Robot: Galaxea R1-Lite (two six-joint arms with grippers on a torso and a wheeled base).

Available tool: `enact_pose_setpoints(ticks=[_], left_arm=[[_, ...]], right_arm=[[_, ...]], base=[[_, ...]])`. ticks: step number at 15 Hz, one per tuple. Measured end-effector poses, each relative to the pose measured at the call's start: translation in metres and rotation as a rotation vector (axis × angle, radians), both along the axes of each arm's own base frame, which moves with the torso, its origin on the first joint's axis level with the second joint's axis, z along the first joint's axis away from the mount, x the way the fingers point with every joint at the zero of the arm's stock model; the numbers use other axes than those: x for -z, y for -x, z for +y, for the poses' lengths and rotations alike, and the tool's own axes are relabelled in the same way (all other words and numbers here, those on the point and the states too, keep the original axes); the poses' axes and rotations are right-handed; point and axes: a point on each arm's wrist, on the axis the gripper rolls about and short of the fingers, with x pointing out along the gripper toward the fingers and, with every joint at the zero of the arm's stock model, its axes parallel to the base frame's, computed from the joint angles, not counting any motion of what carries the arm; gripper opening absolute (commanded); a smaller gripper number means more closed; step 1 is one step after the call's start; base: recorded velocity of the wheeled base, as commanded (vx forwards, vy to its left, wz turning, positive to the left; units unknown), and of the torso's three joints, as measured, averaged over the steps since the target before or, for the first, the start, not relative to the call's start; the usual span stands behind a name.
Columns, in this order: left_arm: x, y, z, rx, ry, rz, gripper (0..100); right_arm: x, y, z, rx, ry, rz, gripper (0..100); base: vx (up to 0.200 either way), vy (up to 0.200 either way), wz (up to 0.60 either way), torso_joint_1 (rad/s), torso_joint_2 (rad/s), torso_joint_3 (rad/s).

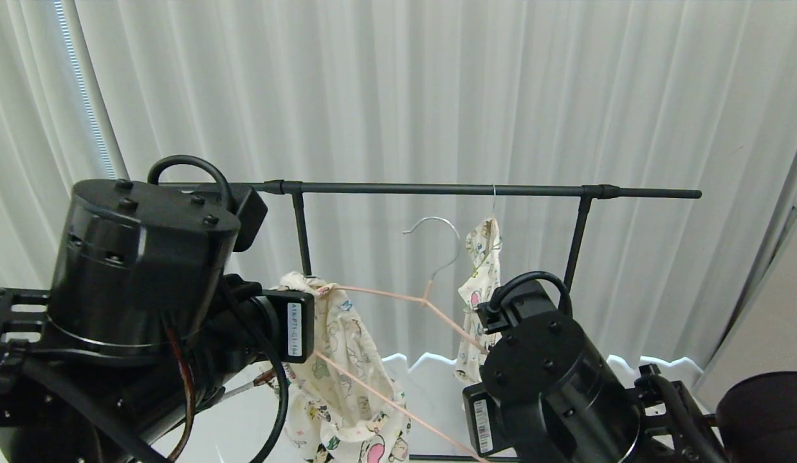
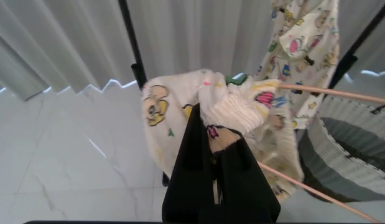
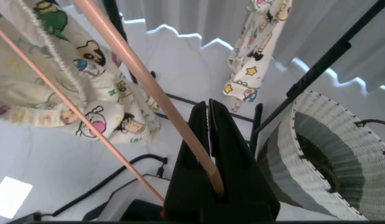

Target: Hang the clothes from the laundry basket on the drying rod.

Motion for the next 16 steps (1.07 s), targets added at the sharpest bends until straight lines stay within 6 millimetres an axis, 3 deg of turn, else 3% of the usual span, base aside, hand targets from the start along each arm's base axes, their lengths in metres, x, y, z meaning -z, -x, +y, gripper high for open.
enact_pose_setpoints(ticks=[9, 14, 15, 16], left_arm=[[-0.021, 0.027, -0.031, 0.165, 0.102, -0.033, 0], [-0.018, 0.033, -0.034, 0.183, 0.121, -0.020, 0], [-0.018, 0.034, -0.035, 0.184, 0.125, -0.019, 100], [-0.019, 0.034, -0.034, 0.183, 0.128, -0.020, 100]], right_arm=[[0.006, 0.004, 0.038, -0.056, -0.060, -0.021, 0], [0.001, 0.004, 0.041, -0.060, -0.097, -0.034, 0], [0.000, 0.004, 0.041, -0.059, -0.102, -0.036, 0], [-0.001, 0.004, 0.041, -0.058, -0.111, -0.039, 0]], base=[[0.000, 0.000, 0.00, 0.000, 0.00, 0.000], [0.000, 0.000, 0.00, 0.000, 0.00, 0.000], [0.000, 0.000, 0.00, 0.000, 0.00, 0.000], [0.000, 0.000, 0.00, 0.000, 0.00, 0.000]])
